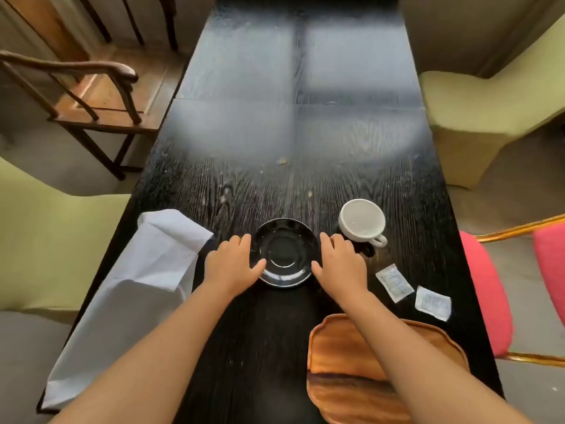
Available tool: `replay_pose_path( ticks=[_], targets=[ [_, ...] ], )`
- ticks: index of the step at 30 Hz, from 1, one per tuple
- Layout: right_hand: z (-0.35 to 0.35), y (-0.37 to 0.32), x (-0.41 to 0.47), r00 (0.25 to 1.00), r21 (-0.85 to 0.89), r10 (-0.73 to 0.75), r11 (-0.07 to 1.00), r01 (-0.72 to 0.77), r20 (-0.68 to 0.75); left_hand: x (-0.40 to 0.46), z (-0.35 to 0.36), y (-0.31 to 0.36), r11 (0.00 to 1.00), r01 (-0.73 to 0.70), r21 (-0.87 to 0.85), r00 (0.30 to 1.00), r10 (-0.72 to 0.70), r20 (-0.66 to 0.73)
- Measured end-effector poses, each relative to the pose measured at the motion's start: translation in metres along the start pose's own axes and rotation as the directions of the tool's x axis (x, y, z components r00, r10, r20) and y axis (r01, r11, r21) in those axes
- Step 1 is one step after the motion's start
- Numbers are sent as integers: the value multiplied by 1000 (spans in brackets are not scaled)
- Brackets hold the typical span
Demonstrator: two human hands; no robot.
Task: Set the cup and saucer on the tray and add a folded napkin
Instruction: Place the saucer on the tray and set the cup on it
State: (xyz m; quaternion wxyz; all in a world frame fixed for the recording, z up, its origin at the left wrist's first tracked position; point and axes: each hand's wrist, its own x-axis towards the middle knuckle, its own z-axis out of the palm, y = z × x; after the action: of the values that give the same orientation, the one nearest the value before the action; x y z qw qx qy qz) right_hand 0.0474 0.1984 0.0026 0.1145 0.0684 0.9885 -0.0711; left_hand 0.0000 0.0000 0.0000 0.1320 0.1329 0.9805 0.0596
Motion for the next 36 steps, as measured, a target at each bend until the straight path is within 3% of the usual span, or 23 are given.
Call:
replay_pose_path(
  ticks=[6,8,10,12,15,19,23,29,36],
  targets=[
    [25,7,17,1000,-42,-28,999,28,2,16,27,-12,994,0,107,999,-6,48],
    [28,8,21,999,5,-37,999,37,-5,16,36,-13,999,25,49,999,-26,31],
    [32,7,24,999,101,-29,995,26,25,18,44,-12,989,84,-124,996,-78,50],
    [36,5,25,997,300,30,953,-49,65,17,50,-10,912,170,-374,985,-145,93],
    [41,2,25,989,487,121,861,-149,88,13,55,-4,686,298,-664,954,-242,178],
    [40,6,17,976,638,206,742,-206,76,1,56,4,530,370,-763,920,-321,223],
    [29,30,-25,967,754,245,622,-213,70,-37,43,22,417,324,-849,940,-246,238],
    [31,66,-118,934,845,334,458,-278,126,-104,54,65,386,357,-851,934,-184,308],
    [53,92,-181,906,819,372,442,-366,204,-161,80,95,403,386,-830,922,-145,359]
  ],
)
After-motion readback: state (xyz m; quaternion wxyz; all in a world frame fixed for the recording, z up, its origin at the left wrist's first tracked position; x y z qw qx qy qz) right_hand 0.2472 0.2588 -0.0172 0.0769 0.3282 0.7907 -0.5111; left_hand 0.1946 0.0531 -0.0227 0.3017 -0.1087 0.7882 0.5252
